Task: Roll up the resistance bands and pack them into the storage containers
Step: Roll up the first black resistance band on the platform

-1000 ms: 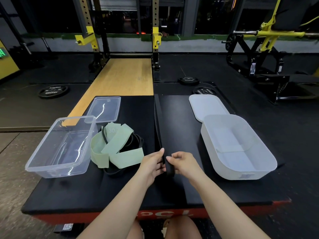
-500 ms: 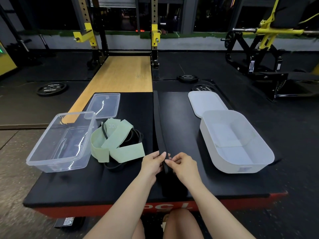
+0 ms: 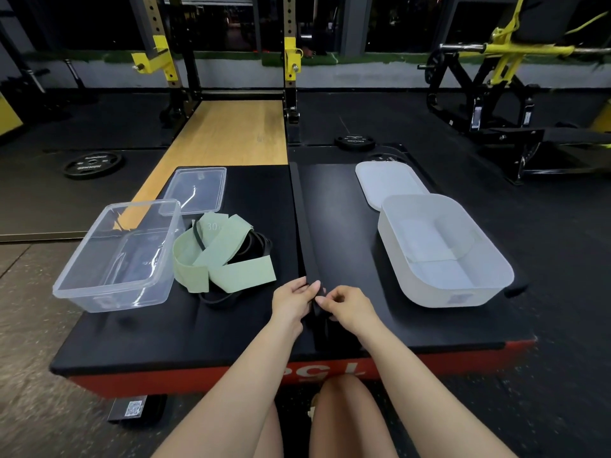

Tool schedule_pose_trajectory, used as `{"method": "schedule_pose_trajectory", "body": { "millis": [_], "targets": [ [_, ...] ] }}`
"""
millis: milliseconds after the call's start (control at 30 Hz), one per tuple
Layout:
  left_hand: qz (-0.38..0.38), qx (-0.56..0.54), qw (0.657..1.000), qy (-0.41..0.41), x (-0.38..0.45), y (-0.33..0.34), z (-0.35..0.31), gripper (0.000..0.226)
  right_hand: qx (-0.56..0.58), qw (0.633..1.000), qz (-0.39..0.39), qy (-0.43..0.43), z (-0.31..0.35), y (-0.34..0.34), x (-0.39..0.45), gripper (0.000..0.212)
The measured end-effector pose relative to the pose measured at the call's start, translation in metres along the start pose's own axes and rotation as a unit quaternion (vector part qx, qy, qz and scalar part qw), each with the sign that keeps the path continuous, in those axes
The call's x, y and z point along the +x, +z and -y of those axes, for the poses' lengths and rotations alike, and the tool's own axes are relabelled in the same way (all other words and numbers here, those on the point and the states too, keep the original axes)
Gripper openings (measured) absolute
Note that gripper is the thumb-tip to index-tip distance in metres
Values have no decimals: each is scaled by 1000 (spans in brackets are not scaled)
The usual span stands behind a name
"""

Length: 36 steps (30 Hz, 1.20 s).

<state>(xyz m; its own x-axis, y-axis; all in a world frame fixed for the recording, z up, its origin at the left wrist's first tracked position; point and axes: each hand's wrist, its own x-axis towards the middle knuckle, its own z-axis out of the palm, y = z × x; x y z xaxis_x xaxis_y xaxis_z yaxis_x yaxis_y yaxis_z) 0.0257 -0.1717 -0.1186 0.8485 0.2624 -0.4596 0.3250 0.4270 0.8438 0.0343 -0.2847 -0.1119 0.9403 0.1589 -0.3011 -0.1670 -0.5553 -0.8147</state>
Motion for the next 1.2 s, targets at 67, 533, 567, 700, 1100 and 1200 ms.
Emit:
{"method": "schedule_pose_trajectory", "body": {
  "millis": [67,533,567,700,1100,1200],
  "targets": [
    [-3,-20,1000,1,-1,1,0,50,10,1000,-5,-3,0,0,-1,22],
    [-15,-52,998,29,-8,3,-1,41,105,994,-20,-2,-8,8,-10,29],
    [-15,-54,998,30,-8,3,0,41,108,994,-29,-9,-9,9,-11,28],
    [6,20,999,48,-7,-2,3,39,57,996,-65,-33,-10,13,-15,19],
    [-9,359,916,178,-5,-13,-4,43,-252,936,-128,-211,-18,17,-20,16],
    [-20,376,912,163,-4,-12,-6,51,-276,921,-110,-250,-20,16,-20,19]
  ]
}}
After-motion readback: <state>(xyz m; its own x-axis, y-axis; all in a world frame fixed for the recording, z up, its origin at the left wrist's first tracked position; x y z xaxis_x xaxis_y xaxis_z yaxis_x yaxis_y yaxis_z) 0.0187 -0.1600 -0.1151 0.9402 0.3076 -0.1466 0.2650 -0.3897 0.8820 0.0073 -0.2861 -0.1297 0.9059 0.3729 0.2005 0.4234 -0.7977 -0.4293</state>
